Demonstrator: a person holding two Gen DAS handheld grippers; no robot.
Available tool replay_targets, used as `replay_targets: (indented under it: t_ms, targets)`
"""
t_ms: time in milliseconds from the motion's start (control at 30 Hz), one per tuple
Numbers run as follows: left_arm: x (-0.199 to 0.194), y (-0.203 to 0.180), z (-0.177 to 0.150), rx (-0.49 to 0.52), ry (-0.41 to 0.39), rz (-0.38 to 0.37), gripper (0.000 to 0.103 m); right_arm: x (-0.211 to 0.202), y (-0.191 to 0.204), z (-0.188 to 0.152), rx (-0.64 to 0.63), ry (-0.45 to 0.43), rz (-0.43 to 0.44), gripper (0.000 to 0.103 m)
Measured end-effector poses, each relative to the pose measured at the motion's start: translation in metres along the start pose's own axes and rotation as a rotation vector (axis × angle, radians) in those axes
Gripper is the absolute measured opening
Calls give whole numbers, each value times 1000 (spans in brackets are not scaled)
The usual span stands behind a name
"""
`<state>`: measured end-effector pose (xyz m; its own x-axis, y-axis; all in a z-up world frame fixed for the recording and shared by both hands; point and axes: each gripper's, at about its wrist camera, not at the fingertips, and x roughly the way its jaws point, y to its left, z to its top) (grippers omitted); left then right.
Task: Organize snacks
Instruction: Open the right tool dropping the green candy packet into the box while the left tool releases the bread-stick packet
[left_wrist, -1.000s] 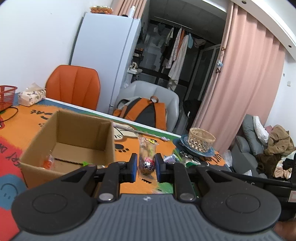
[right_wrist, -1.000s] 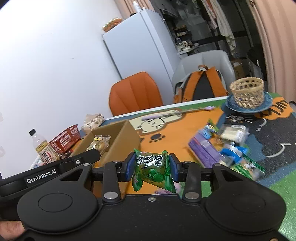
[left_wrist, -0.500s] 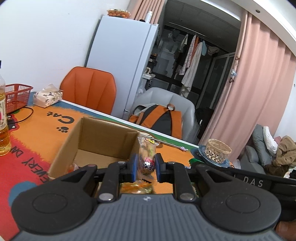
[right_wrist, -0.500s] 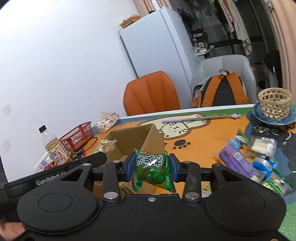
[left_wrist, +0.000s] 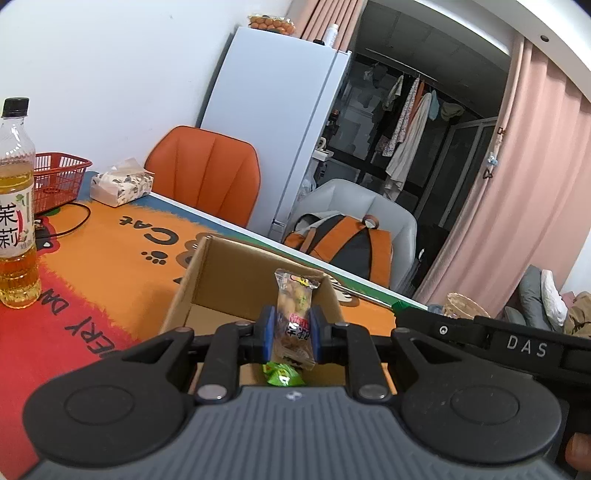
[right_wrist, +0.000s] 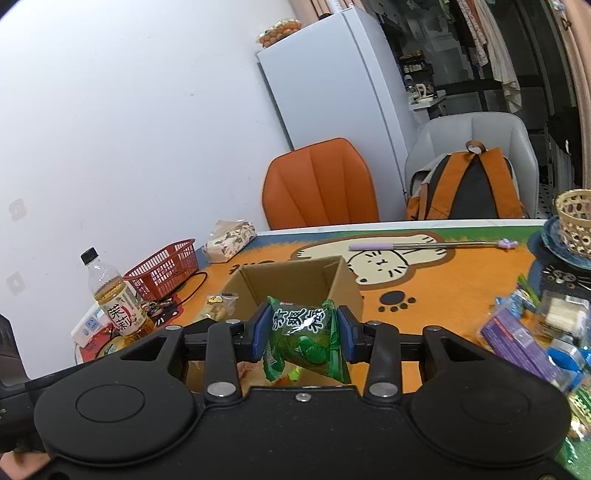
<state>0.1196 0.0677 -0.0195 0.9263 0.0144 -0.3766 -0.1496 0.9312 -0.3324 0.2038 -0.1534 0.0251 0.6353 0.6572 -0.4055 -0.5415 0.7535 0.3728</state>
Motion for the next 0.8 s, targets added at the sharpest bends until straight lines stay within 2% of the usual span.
replay_targets:
  t_ms: [200, 300, 400, 567, 667, 800]
  targets:
    - [10, 11, 9, -28, -2, 23, 20, 13, 8, 5, -10, 12, 13, 39]
    - [13, 14, 10, -29, -2, 72, 25, 19, 12, 7, -15, 17, 17, 39]
    - [14, 24, 9, -68, 11, 68, 26, 25, 16, 7, -21, 26, 16, 39]
    - [7, 31, 8, -78, 7, 90, 31, 34, 20, 6, -22, 42, 19, 39]
    - [4, 34, 8, -84, 7, 87, 35, 36, 21, 6, -14, 42, 21, 46]
    - [2, 34, 7, -89, 13, 86, 43, 31, 20, 7, -9, 30, 15, 47]
